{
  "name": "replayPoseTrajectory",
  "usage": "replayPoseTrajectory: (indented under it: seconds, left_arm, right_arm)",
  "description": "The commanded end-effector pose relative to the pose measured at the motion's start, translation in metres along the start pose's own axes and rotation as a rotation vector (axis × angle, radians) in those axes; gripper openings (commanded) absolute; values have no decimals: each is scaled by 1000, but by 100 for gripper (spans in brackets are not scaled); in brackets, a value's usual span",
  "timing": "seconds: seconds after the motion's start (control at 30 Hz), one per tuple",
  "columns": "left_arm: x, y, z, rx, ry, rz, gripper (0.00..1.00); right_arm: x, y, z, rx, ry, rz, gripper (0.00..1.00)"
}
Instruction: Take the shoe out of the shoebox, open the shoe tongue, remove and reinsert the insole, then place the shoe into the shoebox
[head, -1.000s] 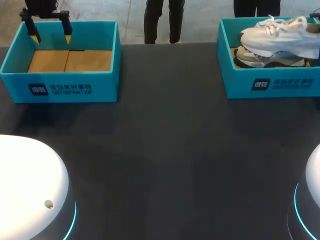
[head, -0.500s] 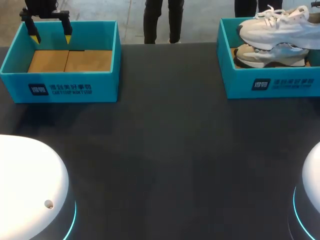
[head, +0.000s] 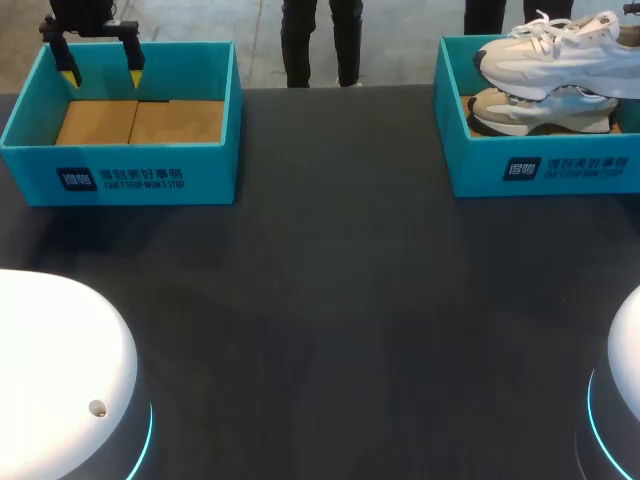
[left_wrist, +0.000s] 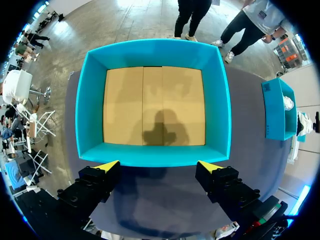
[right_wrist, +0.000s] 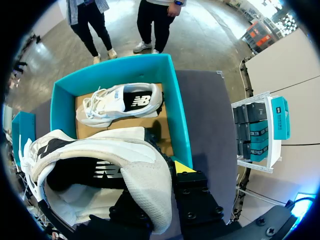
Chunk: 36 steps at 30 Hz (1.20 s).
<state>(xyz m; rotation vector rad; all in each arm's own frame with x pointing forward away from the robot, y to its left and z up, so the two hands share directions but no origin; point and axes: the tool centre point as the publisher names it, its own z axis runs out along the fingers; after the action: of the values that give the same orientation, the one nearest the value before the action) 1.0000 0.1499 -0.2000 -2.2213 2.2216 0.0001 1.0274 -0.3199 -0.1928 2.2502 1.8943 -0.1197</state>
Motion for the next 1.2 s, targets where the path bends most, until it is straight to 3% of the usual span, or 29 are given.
replayPoseTrajectory:
  seconds: [0.03, 0.3, 0.5, 1.2]
  left_arm:
    - [0, 0, 0, 0, 0, 0, 100]
    - [0, 0, 0, 0, 0, 0, 100]
    - [0, 0, 0, 0, 0, 0, 100]
    - [0, 0, 0, 0, 0, 0, 100]
  right_arm:
    - [0, -1, -2, -2, 1, 0, 0]
    - [0, -1, -2, -2, 1, 0, 0]
    - [12, -17, -12, -6, 5, 6, 0]
    - [98, -101, -37, 24, -55, 66, 0]
